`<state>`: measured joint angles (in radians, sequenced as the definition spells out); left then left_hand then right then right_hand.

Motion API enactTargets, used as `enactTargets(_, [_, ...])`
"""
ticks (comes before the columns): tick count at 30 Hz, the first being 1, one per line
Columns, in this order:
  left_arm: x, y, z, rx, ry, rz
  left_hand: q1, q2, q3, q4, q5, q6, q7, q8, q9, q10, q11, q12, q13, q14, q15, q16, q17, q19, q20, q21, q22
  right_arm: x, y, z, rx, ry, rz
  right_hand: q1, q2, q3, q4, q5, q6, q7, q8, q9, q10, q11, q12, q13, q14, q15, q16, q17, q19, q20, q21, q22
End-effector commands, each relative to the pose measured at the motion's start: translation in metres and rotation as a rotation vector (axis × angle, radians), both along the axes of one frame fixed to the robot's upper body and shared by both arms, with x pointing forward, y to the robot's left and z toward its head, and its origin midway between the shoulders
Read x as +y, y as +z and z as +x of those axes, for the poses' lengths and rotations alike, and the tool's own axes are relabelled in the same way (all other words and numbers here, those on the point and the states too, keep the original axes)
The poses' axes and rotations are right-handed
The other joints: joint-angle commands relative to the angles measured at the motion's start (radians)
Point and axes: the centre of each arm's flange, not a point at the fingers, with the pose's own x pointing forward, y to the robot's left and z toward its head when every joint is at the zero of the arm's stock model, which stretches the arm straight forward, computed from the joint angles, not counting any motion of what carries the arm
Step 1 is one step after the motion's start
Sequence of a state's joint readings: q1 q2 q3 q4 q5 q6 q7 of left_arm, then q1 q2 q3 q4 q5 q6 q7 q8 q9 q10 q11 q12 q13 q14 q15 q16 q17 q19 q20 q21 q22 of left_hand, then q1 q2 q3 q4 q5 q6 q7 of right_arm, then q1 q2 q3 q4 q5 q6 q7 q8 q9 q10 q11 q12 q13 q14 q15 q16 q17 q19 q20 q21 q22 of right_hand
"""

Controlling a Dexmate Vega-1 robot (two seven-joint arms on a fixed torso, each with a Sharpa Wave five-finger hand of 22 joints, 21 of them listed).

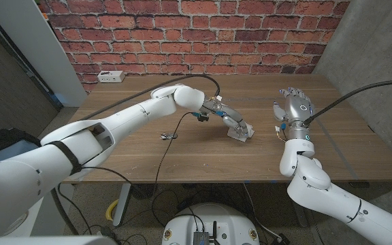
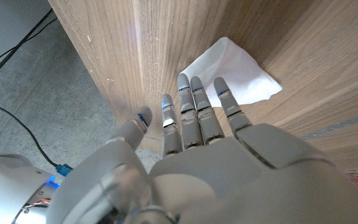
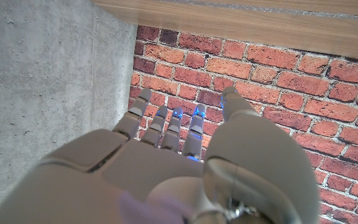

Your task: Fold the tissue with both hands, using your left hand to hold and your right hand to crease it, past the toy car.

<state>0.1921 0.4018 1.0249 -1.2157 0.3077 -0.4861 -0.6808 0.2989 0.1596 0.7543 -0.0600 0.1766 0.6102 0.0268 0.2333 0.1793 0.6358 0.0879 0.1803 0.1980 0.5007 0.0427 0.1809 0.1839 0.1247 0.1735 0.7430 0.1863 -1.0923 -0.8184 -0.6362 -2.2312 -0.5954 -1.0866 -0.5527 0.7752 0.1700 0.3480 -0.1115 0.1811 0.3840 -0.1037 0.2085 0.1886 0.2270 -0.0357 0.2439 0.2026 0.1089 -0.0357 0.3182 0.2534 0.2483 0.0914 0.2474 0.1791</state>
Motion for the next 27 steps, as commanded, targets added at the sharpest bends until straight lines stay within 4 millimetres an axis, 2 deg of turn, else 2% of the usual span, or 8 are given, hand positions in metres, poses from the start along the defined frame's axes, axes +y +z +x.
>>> enactTargets(1, [0.017,0.012,-0.005,-0.080,-0.069,-0.262,0.018,0.013,-0.019,-0.026,-0.001,0.101,0.036,0.013,0.004,-0.030,-0.021,0.018,0.009,-0.020,-0.028,0.025,0.017,-0.011,-0.028,-0.005,0.006,0.001,0.001,0.001,0.003,0.000,-0.002,-0.006,-0.001,0.007,-0.002,-0.001,0.009,-0.001,-0.005,0.002,0.009,0.003,-0.003,0.001,0.013,-0.021,0.004,0.002,-0.002,0.000,-0.003,0.006])
enactTargets(7, [0.025,0.018,-0.006,-0.218,-0.006,-0.355,0.041,0.019,-0.061,-0.045,0.005,0.199,0.077,0.018,0.011,0.047,-0.030,0.069,0.033,0.071,-0.048,0.111,0.075,0.075,-0.038,0.040,0.018,0.000,0.001,0.001,0.000,0.007,0.001,-0.008,0.000,0.007,-0.002,-0.001,0.010,0.000,-0.005,0.002,0.014,0.005,-0.002,0.001,0.013,-0.021,0.004,0.003,-0.001,0.000,-0.004,0.006])
enactTargets(8, [0.024,0.019,-0.005,-0.235,0.008,-0.347,0.049,0.020,-0.067,-0.048,0.008,0.242,0.094,0.028,0.014,0.089,-0.032,0.090,0.041,0.101,-0.054,0.134,0.088,0.101,-0.042,0.055,0.020,0.000,0.001,0.001,-0.001,0.005,0.002,-0.008,0.000,0.007,-0.002,-0.001,0.010,0.000,-0.005,0.002,0.014,0.004,-0.002,0.001,0.013,-0.021,0.004,0.003,-0.001,0.000,-0.004,0.006])
enactTargets(11, [0.021,0.019,-0.003,-0.279,0.047,-0.294,0.065,0.023,-0.079,-0.056,0.016,0.328,0.113,0.054,0.030,0.177,-0.026,0.133,0.062,0.216,-0.051,0.208,0.122,0.185,-0.046,0.101,0.022,0.000,0.002,0.001,-0.002,0.011,0.001,-0.008,0.000,0.007,-0.002,-0.001,0.011,0.001,-0.006,0.002,0.014,0.003,-0.003,0.002,0.013,-0.022,0.004,0.003,-0.002,-0.001,-0.004,0.006])
enactTargets(14, [0.014,0.019,-0.003,-0.319,0.083,-0.194,0.092,0.044,-0.064,-0.058,0.029,0.381,0.130,0.079,0.050,0.223,-0.023,0.159,0.079,0.255,-0.053,0.248,0.151,0.216,-0.049,0.123,0.022,-0.001,0.002,0.001,-0.003,0.011,0.004,-0.008,-0.001,0.007,-0.003,-0.001,0.011,0.000,-0.006,0.002,0.014,0.004,-0.003,0.002,0.013,-0.022,0.004,0.003,-0.001,-0.001,-0.004,0.006])
enactTargets(15, [0.011,0.019,-0.003,-0.329,0.090,-0.163,0.111,0.048,-0.046,-0.059,0.037,0.399,0.136,0.087,0.059,0.245,-0.027,0.171,0.088,0.270,-0.057,0.263,0.162,0.229,-0.051,0.133,0.022,-0.001,0.001,0.001,-0.003,0.013,0.002,-0.008,-0.001,0.007,-0.003,-0.001,0.011,0.000,-0.006,0.002,0.014,0.004,-0.004,0.002,0.013,-0.022,0.004,0.003,-0.001,-0.001,-0.005,0.006])
enactTargets(19, [0.002,0.016,-0.002,-0.348,0.107,-0.048,0.142,0.053,-0.022,-0.050,0.048,0.433,0.135,0.105,0.079,0.282,-0.026,0.196,0.108,0.301,-0.055,0.301,0.194,0.259,-0.061,0.155,0.022,-0.002,0.001,0.000,-0.003,0.011,0.004,-0.009,0.000,0.007,-0.003,-0.001,0.010,0.000,-0.007,0.002,0.014,0.003,-0.004,0.002,0.013,-0.022,0.004,0.003,-0.002,-0.001,-0.005,0.006])
enactTargets(27, [-0.008,0.011,0.002,-0.341,0.104,0.040,0.159,0.052,0.000,-0.037,0.056,0.439,0.140,0.111,0.096,0.277,-0.025,0.201,0.123,0.289,-0.057,0.306,0.210,0.242,-0.073,0.159,0.022,-0.003,0.000,0.000,-0.002,0.006,0.012,-0.009,0.000,0.008,-0.004,-0.001,0.011,0.000,-0.007,0.002,0.014,0.003,-0.005,0.002,0.012,-0.022,0.004,0.003,-0.001,-0.003,-0.006,0.006])
